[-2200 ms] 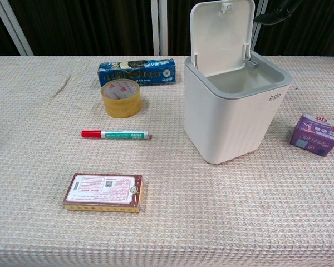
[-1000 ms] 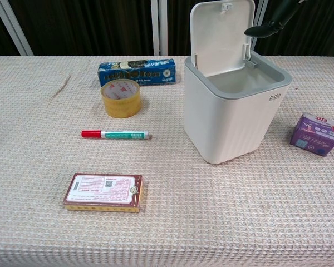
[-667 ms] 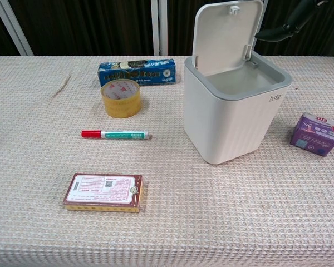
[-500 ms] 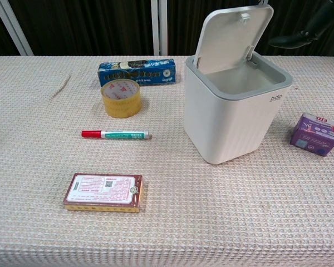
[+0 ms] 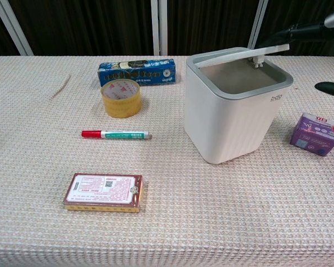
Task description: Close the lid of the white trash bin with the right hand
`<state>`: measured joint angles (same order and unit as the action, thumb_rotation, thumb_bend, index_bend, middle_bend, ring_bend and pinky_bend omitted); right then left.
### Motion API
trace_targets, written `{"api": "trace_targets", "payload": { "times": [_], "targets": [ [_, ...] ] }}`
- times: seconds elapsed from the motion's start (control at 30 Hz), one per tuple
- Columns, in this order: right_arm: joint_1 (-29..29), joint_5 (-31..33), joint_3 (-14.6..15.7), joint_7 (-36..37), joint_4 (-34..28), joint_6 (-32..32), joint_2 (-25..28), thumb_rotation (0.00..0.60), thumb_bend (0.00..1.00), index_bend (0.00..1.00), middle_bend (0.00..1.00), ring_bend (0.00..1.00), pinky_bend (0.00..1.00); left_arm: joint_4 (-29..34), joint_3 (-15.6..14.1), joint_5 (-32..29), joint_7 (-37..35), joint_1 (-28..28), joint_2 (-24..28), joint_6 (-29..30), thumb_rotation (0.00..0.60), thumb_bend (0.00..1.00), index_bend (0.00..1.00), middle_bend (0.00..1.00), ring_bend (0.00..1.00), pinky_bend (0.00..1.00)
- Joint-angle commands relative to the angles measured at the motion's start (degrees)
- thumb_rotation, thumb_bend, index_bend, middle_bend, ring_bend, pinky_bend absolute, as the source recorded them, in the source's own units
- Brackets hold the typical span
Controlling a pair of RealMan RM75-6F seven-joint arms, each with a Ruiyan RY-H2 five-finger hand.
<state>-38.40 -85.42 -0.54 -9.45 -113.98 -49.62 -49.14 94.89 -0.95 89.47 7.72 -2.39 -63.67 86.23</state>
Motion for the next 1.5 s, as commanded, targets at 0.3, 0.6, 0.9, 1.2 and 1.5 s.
{"api": "trace_targets", "payload": {
  "times": [0.3, 0.6, 0.9, 1.2, 1.5],
  "targets": [
    [3.3, -4.31, 1.82, -4.03, 3.4, -3.59, -6.33, 0.6, 0.44, 0.0, 0.01, 0.0, 0.0, -0.05, -0.04, 0.06, -0.08, 0.33, 0.24, 0.56, 0.395, 0.06, 0.08, 0.05, 0.07, 0.21],
    [3.55, -4.3, 2.3, -5.19, 4.5, -2.51, -8.04, 0.6, 0.44, 0.0, 0.02, 0.0, 0.0, -0.73, -0.01, -0.13, -0.66, 0.24, -0.05, 0.25, 0.394, 0.06, 0.08, 0.05, 0.07, 0.21],
    [3.53, -3.25, 2.68, -6.06, 5.53, -0.95, -9.59, 0.6, 0.48, 0.0, 0.02, 0.0, 0.0, -1.26, -0.02, -0.25, -1.29, 0.31, -0.15, 0.24, 0.398, 0.06, 0.08, 0.05, 0.07, 0.21],
    [4.63, -4.96, 1.82, -6.21, 4.36, -4.68, -9.21, 0.6, 0.48, 0.0, 0.0, 0.0, 0.0, -1.23, 0.02, -0.15, -1.26, 0.37, -0.08, 0.44, 0.398, 0.06, 0.08, 0.05, 0.07, 0.21],
    [16.16, -13.78, 3.13, -2.49, 9.93, -27.45, -7.56, 0.6, 0.4, 0.0, 0.0, 0.0, 0.0, -1.37, 0.15, 0.29, -1.4, 0.5, -0.16, 1.16, 0.396, 0.06, 0.08, 0.05, 0.07, 0.21]
  ]
}}
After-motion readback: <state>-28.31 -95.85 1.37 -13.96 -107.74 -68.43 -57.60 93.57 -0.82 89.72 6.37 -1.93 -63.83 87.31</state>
